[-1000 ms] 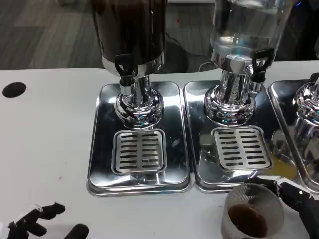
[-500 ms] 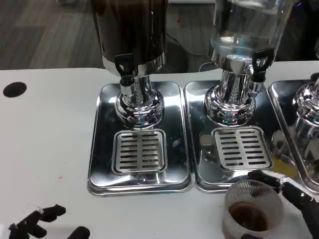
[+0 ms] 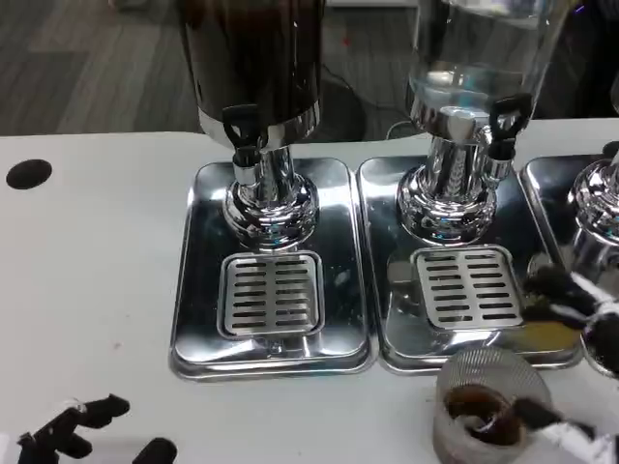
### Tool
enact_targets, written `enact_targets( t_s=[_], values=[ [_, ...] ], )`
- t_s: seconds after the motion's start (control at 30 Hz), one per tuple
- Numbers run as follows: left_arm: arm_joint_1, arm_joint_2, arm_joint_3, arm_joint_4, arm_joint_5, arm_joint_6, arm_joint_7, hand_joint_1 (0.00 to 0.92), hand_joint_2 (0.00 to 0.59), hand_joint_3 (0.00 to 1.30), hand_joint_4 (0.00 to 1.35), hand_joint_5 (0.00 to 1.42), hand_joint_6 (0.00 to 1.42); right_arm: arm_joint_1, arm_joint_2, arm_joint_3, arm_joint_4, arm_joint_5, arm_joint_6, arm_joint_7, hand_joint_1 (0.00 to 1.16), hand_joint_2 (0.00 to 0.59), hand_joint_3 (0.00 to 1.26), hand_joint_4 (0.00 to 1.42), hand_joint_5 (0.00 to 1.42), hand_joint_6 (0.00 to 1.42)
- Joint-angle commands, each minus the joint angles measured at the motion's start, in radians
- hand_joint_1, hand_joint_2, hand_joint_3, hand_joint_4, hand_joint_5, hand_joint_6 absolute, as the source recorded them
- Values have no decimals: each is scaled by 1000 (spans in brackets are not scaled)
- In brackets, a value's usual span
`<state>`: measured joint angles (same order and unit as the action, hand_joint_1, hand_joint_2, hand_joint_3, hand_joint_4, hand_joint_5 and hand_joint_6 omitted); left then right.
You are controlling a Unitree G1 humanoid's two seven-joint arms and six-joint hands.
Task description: Grasp the cup under the faucet to collect the drink, then remove the cup.
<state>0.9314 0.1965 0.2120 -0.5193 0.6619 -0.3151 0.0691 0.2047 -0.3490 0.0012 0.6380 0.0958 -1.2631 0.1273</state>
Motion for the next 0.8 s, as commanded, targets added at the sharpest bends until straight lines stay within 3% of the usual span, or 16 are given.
enact_targets(
  t_s=[0.03,0.1,0.17,0.27,0.4,0.57,0.67,0.8],
  values=[
    [-2,2,3,9,-23,-30,23,10,152,422,387,482,736,90,-55,26,-254,198,184,86,559,325,275,242,298,180],
    [-7,5,6,12,-29,-39,27,10,152,420,387,482,734,126,-78,10,-372,253,290,118,538,415,281,194,215,129],
    [-13,13,12,7,-9,-57,40,10,152,414,374,458,706,146,-107,-44,-458,217,388,108,528,490,275,135,147,73],
    [-24,19,20,5,21,-79,63,2,154,392,341,403,623,151,-121,-137,-520,67,473,56,524,546,255,82,78,11],
    [-40,28,21,9,78,-107,105,0,154,347,243,302,508,126,-115,-227,-532,-244,582,-82,544,581,210,47,40,0],
    [-76,23,-8,5,217,-105,173,0,141,214,74,147,425,118,-96,-224,-509,-525,642,-254,648,585,158,25,13,0],
    [-88,20,-17,8,244,-100,195,0,126,197,56,131,413,136,-79,-221,-509,-568,675,-294,672,570,148,23,13,0],
    [-92,25,-8,10,231,-104,218,0,121,194,54,129,411,164,-75,-216,-535,-571,689,-297,685,531,149,22,13,0]
  ],
)
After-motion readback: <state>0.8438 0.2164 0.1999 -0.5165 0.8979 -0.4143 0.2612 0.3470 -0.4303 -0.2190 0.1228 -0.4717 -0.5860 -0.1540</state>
